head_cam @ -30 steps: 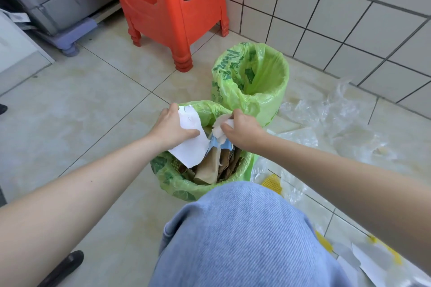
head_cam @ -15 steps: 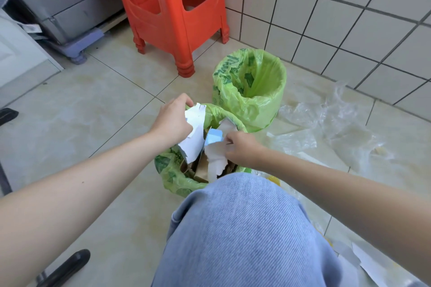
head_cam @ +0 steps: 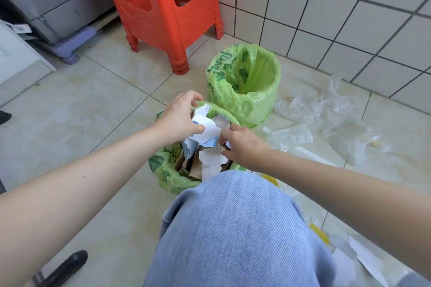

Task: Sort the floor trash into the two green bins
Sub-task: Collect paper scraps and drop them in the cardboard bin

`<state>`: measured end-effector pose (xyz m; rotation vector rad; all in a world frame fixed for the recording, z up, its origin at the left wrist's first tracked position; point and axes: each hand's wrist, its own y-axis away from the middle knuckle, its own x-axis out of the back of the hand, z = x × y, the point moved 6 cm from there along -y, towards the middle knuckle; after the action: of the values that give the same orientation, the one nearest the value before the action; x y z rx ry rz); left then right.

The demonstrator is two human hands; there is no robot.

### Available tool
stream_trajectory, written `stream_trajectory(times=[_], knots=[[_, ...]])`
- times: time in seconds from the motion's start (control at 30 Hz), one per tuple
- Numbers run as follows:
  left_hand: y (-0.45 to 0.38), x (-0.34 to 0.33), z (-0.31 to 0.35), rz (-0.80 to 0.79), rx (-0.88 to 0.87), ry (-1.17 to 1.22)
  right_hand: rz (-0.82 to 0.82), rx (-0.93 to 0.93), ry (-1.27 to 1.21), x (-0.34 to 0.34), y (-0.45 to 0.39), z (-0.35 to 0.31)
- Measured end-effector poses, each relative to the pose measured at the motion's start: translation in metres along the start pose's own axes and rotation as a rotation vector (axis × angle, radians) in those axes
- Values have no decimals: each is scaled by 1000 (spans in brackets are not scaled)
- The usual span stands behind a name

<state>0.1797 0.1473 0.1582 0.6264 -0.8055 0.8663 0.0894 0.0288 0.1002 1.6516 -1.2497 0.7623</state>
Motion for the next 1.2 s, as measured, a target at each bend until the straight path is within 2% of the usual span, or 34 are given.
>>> stream_trajectory(times=[0.2,0.33,0.47,0.67,0.77,0.9,1.2], knots=[[2,6,-19,-62,107,-184,-29,3,52,-6,-3,-2],[6,11,-19,-18,122,-483,10,10,19,7,-5,2],[7,5,-11,4,62,-614,26,7,31,26,-6,10],[9,-31,-3,-13,-17,-511,201,162,262,49,-2,10],[9,-51,-6,-45,-31,-411,226,251,334,41,2,5],[10,-64,-18,-113,-7,-341,198,318,409,20,4,-1],[7,-50,-32,-211,56,-308,46,209,345,7,-4,9]])
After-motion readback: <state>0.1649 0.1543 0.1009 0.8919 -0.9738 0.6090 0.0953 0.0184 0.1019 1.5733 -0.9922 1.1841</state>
